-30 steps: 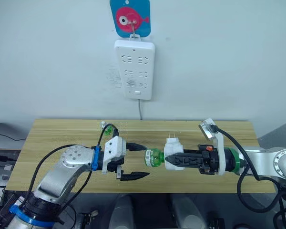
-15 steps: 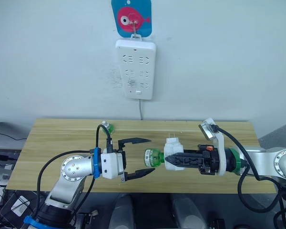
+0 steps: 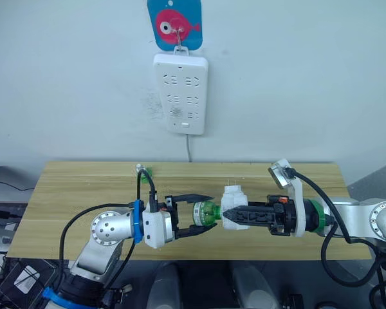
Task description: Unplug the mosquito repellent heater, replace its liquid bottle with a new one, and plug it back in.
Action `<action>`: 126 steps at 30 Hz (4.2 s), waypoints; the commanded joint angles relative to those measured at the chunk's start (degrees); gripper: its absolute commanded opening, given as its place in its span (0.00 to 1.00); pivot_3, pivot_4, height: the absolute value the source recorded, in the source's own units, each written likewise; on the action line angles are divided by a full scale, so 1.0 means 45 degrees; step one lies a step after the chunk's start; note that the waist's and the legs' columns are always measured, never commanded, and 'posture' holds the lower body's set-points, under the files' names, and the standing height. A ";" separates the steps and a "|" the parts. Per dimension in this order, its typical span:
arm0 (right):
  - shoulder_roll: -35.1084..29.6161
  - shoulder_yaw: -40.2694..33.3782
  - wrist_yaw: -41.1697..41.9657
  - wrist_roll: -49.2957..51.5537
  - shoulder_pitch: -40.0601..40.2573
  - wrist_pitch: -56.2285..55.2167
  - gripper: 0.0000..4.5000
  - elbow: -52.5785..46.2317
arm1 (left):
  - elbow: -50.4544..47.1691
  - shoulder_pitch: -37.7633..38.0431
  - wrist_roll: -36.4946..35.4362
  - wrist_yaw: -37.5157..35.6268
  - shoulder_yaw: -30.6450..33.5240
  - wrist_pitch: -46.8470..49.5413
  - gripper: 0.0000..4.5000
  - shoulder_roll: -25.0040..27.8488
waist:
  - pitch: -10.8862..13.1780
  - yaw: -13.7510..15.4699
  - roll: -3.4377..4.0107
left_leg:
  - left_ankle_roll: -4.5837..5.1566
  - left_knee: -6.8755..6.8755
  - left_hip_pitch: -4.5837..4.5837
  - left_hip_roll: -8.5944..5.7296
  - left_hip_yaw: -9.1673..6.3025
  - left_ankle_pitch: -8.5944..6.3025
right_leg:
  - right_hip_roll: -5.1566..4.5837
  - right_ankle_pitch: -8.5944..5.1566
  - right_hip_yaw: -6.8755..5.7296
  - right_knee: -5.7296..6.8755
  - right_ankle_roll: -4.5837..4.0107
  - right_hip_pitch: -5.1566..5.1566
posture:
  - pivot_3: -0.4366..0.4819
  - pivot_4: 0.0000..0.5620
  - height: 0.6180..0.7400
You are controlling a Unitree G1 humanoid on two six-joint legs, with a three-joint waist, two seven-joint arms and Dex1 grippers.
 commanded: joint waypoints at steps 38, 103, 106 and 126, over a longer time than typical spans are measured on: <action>-0.1903 0.4809 0.4220 -1.7759 -0.2742 -0.2654 0.68 0.4748 | -0.1782 0.0840 -0.0749 -0.0387 0.1216 0.4386 0.51 0.2085 | 0.0086 0.0067 0.0042 | -0.0003 -0.0007 -0.0048 -0.0017 0.0048 0.0001 | -0.0005 0.0003 0.0030 0.0001 -0.0004 -0.0098 | 0.30 0.51 1.00; 1.1733 -0.6961 0.0761 -1.0482 0.0116 0.4966 0.96 -0.2635 | -0.0822 -0.0710 0.0934 0.4038 -0.0873 0.4832 0.51 -0.2994 | 0.0171 -0.0536 0.0026 | -0.0015 0.0020 -0.0026 -0.0054 0.0013 0.0058 | -0.0009 0.0027 0.0018 0.0152 -0.0004 -0.0091 | 0.25 0.46 1.00; 1.1474 -0.6729 0.0503 -0.9970 0.0366 0.4627 0.79 -0.2498 | -0.0906 -0.0665 0.0940 0.4123 -0.0841 0.4842 0.51 -0.3001 | 0.0171 -0.0544 0.0026 | -0.0015 0.0019 -0.0027 -0.0056 0.0017 0.0058 | -0.0009 0.0027 0.0021 0.0150 -0.0004 -0.0093 | 0.25 0.46 1.00; 0.8465 -0.4439 -0.1222 -0.6427 0.0937 0.1732 0.18 -0.1539 | -0.1180 -0.0263 0.1323 0.4243 -0.0557 0.4841 0.86 -0.2287 | 0.0167 -0.0638 0.0022 | -0.0013 0.0020 -0.0026 -0.0056 0.0012 0.0066 | -0.0006 0.0027 0.0021 0.0164 -0.0004 -0.0093 | 0.26 0.44 1.00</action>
